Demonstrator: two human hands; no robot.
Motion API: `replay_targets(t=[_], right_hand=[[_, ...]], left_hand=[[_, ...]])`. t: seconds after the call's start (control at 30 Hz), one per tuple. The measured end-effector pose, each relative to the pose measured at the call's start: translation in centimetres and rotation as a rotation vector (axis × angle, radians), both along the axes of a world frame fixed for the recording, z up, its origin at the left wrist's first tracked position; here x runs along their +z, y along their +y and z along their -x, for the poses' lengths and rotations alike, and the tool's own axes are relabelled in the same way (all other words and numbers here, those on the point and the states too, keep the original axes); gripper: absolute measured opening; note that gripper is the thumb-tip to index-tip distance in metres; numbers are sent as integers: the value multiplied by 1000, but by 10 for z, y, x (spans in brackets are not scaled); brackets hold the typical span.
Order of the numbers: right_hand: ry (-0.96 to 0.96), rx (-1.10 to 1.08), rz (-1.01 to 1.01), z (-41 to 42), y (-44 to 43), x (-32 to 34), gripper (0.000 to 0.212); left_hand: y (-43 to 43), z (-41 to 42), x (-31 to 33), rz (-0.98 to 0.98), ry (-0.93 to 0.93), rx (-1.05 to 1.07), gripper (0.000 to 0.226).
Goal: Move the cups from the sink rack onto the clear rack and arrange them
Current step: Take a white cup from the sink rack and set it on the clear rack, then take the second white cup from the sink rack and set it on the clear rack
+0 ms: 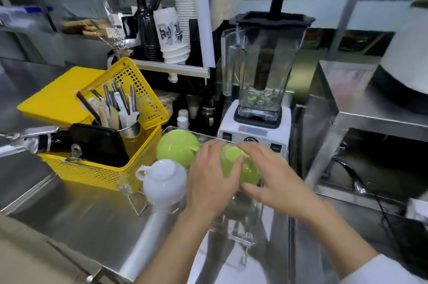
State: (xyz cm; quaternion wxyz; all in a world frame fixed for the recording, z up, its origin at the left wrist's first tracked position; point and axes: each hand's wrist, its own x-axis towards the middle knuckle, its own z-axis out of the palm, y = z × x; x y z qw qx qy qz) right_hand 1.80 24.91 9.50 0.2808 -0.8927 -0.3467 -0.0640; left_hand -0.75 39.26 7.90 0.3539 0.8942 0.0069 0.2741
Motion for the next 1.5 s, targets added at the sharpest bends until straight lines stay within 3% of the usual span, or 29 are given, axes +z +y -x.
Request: replay_targets(t=[0.27,0.4,0.57,0.77,0.9,1.0,1.1,1.17,1.3,1.5], right_hand=[[77,-347,106,-3,-165,-22,79],[223,-480,59,4,-249,-47,77],[381,-677,-39,10,-339,-81,97],[489,-943,-170,7,-422,-138,62],[498,-1181,-351,-3,-454,-169,51],[634,-1239,-509,-12,-464,-180,48],[672,-1208,-412,-20,-467,-189,46],[733,-1180,-432,-23,-467,-192,43],[1015,-1129,-892,-18,-467,-192,49],[1088,-1020,-1189,0,-467,-191,45]], left_hand=[[-139,-25,-9,-156,80,-298,51],[-219,-33,-21,-117,129,-447,49],[-320,-53,-49,-173,252,-600,47],[-407,-75,-111,-236,524,-652,47],[-449,-87,-147,-40,832,-624,35],[-473,-95,-165,177,993,-570,23],[-489,-101,-172,460,1125,-471,24],[-495,-101,-175,524,1204,-469,26],[-501,-100,-180,542,1227,-481,26],[-501,-92,-175,648,1236,-446,37]])
